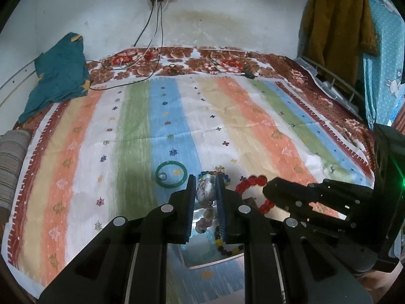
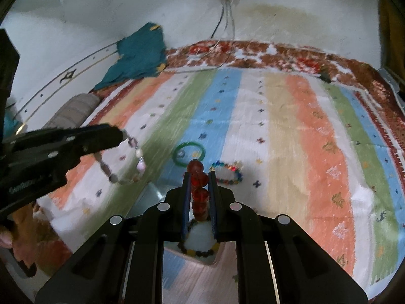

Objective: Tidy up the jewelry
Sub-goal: 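Open the right gripper to drop the red bracelet while the left drops the pale bracelet into the tin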

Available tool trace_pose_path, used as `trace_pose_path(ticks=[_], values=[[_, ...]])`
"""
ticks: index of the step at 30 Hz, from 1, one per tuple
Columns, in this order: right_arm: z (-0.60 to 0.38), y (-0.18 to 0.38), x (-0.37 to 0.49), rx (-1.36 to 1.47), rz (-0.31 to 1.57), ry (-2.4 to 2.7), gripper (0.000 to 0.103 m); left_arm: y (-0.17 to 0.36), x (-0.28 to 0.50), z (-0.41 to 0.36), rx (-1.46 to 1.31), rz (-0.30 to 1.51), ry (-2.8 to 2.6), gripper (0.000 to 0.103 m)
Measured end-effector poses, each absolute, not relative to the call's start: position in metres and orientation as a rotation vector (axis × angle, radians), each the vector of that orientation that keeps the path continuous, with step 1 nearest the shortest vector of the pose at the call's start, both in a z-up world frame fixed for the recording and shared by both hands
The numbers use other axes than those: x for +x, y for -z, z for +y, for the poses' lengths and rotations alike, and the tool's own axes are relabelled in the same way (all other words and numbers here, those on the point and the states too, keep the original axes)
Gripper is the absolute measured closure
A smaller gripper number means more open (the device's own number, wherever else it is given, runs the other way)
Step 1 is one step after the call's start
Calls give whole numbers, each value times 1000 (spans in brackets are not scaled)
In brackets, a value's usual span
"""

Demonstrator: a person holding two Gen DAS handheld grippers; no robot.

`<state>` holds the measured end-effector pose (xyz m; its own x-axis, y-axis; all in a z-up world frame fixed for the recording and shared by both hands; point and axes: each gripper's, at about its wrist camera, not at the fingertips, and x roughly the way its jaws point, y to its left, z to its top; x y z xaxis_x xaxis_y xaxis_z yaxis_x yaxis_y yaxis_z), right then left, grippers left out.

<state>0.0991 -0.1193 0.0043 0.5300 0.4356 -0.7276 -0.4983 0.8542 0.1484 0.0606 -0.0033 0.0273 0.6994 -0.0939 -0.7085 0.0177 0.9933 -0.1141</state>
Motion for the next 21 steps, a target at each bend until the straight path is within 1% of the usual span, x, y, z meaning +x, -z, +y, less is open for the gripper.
trace_pose_path(ticks=[2,3,4,5,6,10,13,16,19,21], values=[[-120,-2,98,-87,850,-550,89,-25,60,-4,-108,811,65,87],[-120,-2,97,-91,851,-541,87,-25,61,-3,-110,817,60,82],[-122,-3,97,-91,847,-532,81,-25,60,-2,-113,817,56,79],[-124,-5,97,-87,837,-519,71,-25,60,-1,-116,813,45,78],[-126,-6,98,-83,832,-511,69,-26,60,1,-117,810,33,78],[-135,-4,106,-64,841,-480,68,-25,63,12,-139,809,-12,78],[-137,-2,111,-60,850,-466,68,-24,66,18,-154,816,-30,74],[-137,-1,115,-60,854,-456,62,-20,72,25,-177,831,-44,72],[-136,2,118,-65,864,-453,60,-17,76,29,-191,844,-52,69],[-136,4,120,-69,871,-453,57,-15,78,31,-192,849,-62,64]])
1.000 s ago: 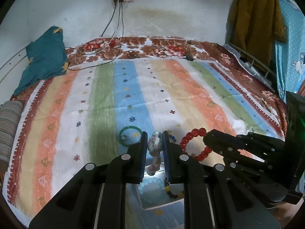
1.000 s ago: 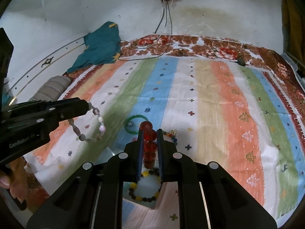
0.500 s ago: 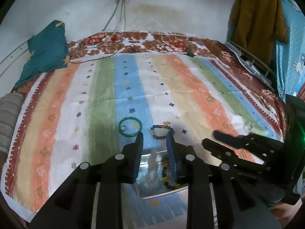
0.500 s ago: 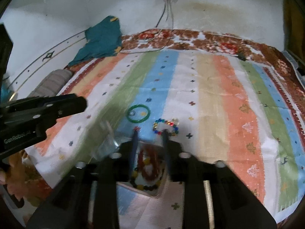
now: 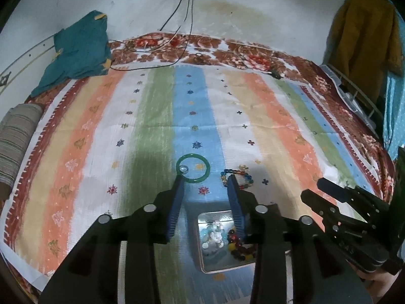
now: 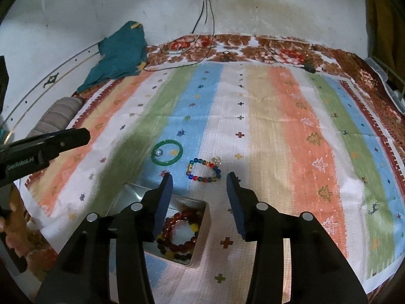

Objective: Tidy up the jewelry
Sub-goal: 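Open the right gripper to drop the red bracelet while the left drops the pale bracelet into the tin, then withdraw both open grippers from the tin toward the green bangle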

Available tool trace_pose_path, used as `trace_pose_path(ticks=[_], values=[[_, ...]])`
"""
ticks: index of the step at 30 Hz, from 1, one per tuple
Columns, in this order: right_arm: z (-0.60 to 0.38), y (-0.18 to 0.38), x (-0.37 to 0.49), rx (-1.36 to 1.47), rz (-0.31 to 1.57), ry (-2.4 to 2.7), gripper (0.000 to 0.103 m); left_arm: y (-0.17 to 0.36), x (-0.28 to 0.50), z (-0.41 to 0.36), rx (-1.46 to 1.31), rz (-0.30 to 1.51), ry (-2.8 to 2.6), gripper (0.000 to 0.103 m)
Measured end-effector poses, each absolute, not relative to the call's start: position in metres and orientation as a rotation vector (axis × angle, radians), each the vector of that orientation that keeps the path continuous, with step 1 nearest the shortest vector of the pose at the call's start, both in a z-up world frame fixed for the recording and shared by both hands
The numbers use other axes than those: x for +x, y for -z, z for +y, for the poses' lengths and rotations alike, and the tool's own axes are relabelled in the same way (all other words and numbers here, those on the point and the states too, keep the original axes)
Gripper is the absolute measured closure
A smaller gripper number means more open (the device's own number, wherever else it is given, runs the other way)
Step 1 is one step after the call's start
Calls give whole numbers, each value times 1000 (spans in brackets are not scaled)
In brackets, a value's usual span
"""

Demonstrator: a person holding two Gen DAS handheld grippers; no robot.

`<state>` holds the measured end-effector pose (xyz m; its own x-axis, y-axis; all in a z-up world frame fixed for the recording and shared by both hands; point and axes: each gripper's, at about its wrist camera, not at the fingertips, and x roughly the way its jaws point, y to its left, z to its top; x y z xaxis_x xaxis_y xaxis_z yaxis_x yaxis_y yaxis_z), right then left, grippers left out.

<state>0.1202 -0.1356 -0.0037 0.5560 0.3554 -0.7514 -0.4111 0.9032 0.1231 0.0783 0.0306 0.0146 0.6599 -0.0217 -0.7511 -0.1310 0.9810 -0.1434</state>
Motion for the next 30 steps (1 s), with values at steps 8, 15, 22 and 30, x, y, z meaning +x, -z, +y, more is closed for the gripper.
trace_pose_path(ticks=[8,15,22,30], values=[[-135,13,131,-72,901,-437,48,-1,98,38,-182,899,-105,54],[-132,20,142,-80,936,-434,39,11,114,41,-134,942,-125,49],[-128,27,154,-91,960,-430,33,23,130,51,-118,985,-143,48],[-125,36,167,-120,985,-428,33,33,147,50,-101,1019,-136,45]])
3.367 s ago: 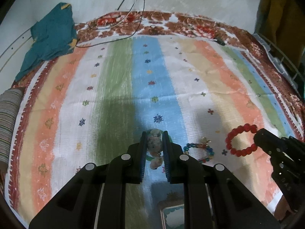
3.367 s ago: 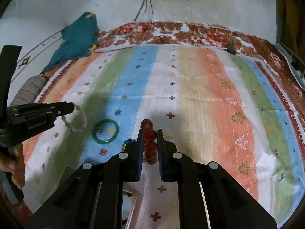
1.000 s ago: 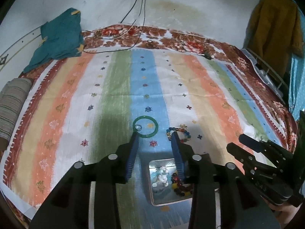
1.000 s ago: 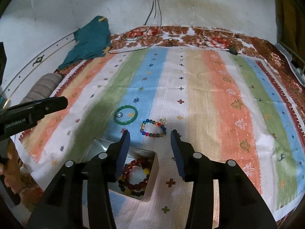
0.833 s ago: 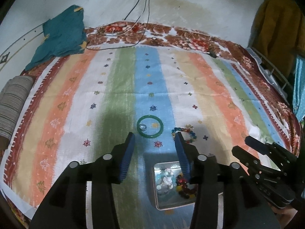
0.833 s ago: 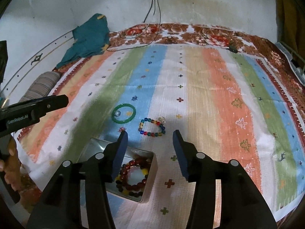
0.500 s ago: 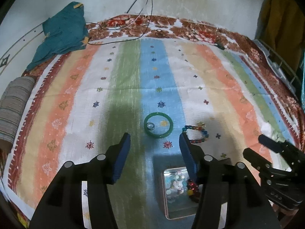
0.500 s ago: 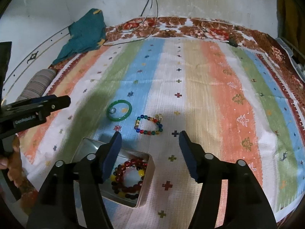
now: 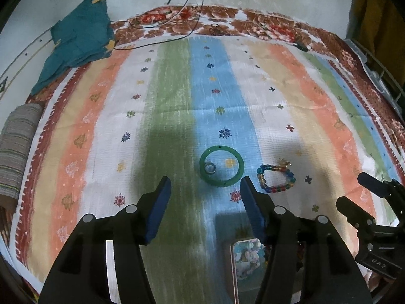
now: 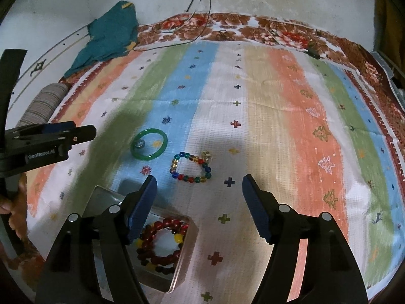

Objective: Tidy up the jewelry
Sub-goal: 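Withdraw both open grippers from the tin toward the green bangle, then move the left gripper to the green bangle while the right approaches the multicolour bracelet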

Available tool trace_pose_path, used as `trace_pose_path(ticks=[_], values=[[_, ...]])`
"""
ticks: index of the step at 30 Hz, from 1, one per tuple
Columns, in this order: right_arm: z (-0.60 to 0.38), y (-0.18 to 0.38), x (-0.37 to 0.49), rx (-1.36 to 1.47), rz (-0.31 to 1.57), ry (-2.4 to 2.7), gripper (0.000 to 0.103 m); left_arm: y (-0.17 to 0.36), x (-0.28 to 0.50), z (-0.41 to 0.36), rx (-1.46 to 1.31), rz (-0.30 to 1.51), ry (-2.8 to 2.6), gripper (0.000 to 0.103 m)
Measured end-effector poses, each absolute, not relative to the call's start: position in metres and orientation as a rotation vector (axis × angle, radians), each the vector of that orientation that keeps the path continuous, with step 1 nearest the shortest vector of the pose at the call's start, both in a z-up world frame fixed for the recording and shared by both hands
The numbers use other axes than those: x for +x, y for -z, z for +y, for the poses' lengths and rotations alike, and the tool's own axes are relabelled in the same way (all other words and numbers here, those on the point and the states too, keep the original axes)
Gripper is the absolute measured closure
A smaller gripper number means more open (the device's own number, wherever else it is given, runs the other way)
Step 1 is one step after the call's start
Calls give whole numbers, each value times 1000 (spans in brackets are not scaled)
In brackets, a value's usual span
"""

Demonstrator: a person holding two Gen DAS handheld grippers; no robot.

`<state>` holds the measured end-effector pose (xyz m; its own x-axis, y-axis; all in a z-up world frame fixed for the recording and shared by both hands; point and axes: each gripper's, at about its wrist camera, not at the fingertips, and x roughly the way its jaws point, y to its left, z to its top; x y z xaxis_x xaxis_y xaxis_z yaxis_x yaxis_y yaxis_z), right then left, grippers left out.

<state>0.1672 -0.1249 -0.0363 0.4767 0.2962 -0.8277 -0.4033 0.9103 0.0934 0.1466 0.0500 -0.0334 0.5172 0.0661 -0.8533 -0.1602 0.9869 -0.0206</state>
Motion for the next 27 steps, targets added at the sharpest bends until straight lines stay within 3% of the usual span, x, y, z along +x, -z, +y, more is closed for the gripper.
trace_pose_path(ticks=[27], values=[[-112,89,214,-131,1140,-416,31,89,196,64,-155,1179,-111,42]])
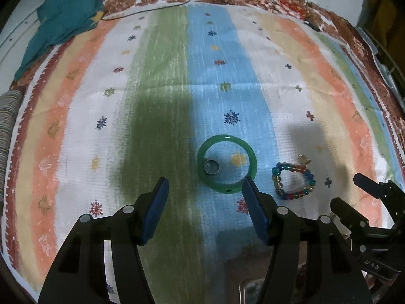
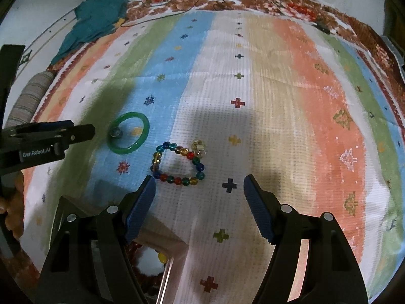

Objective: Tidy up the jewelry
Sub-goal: 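Move the left gripper to the green bangle while the right approaches the multicolour bracelet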

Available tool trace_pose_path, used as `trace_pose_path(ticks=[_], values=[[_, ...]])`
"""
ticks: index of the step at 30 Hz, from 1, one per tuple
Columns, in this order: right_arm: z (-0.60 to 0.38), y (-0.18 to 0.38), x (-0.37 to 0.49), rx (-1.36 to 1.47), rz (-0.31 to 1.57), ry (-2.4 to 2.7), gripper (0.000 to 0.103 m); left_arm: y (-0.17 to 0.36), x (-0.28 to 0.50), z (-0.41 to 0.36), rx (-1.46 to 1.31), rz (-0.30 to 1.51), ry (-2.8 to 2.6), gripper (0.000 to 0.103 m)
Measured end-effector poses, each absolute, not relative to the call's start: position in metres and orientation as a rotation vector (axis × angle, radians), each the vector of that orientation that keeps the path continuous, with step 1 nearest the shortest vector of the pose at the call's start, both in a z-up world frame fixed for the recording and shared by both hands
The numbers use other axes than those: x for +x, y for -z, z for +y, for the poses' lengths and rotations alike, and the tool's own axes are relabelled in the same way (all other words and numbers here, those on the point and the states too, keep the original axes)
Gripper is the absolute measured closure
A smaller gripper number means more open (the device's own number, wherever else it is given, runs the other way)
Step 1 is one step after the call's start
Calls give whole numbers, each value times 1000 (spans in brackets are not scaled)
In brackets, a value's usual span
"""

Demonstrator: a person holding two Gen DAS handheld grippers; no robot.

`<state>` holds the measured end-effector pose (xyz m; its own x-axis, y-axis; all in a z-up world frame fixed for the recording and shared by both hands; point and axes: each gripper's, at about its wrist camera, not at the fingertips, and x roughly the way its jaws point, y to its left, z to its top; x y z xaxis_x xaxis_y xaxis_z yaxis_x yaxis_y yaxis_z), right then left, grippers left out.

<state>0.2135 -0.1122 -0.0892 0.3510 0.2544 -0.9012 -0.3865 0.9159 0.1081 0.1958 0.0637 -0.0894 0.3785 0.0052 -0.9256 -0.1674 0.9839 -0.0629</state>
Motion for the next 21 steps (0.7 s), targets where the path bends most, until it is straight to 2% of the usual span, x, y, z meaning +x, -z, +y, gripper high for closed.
trace_pose_path(ticks=[21], values=[[-104,121,238,-148,1213,-407,31,127,233,57,-77,1266,-95,42]])
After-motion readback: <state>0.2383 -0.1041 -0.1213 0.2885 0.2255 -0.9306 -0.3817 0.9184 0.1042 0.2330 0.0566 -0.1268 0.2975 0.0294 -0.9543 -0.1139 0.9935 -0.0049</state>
